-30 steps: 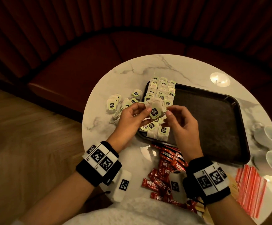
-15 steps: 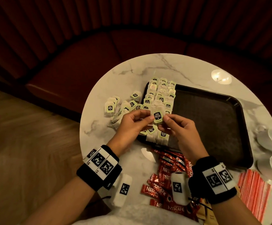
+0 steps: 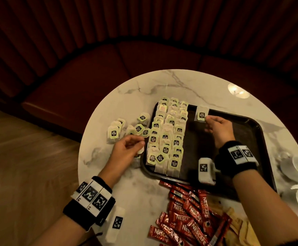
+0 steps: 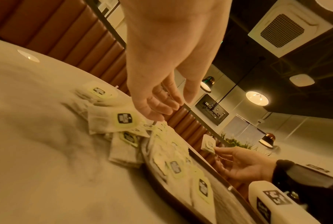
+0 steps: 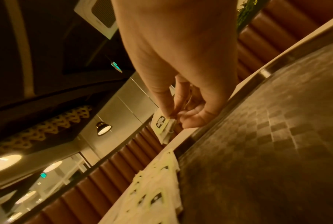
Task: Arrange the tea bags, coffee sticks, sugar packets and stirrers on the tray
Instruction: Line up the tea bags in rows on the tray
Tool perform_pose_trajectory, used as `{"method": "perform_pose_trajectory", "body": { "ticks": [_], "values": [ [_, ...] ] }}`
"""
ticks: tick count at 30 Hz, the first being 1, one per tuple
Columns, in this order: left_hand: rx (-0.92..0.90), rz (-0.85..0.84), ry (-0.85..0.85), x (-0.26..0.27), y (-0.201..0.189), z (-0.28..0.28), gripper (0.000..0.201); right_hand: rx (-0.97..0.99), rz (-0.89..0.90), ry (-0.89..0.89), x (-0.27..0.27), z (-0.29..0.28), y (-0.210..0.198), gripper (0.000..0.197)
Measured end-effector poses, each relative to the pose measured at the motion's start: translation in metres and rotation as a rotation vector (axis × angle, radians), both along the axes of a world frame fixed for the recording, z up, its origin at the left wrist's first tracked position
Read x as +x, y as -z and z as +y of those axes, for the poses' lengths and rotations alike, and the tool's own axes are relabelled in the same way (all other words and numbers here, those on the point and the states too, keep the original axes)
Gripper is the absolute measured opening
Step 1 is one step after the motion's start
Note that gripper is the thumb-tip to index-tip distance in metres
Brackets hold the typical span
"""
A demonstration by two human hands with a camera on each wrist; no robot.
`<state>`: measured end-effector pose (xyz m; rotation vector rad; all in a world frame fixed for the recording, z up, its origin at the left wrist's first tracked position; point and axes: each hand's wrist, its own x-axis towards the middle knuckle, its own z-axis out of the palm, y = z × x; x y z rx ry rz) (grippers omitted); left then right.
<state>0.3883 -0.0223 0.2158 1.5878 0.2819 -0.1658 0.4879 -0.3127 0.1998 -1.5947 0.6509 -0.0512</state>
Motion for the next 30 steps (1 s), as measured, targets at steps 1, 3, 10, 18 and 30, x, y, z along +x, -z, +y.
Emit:
{"method": "perform_pose_trajectory", "body": {
  "ticks": [1,3,10,18,30],
  "values": [
    [0.021,-0.004,-0.030,0.001,0.002,0.004,0.009,-0.025,0.023,-0.004,0.011,-0.004,0.006,0.016],
    [0.031,0.001,-0.090,0.004,0.007,0.013,0.009,-0.071,0.063,-0.009,0.029,-0.009,0.020,0.012],
    [0.178,-0.035,-0.157,0.014,0.016,0.045,0.008,-0.161,0.145,-0.059,0.072,-0.012,0.049,0.004],
    [0.505,-0.070,-0.201,0.043,0.043,0.087,0.022,-0.373,0.118,-0.107,0.062,-0.005,0.035,0.010],
    [0.667,0.243,0.263,0.112,0.056,0.090,0.090,-0.379,-0.003,-1.048,-0.038,0.164,-0.023,0.069]
  ]
}}
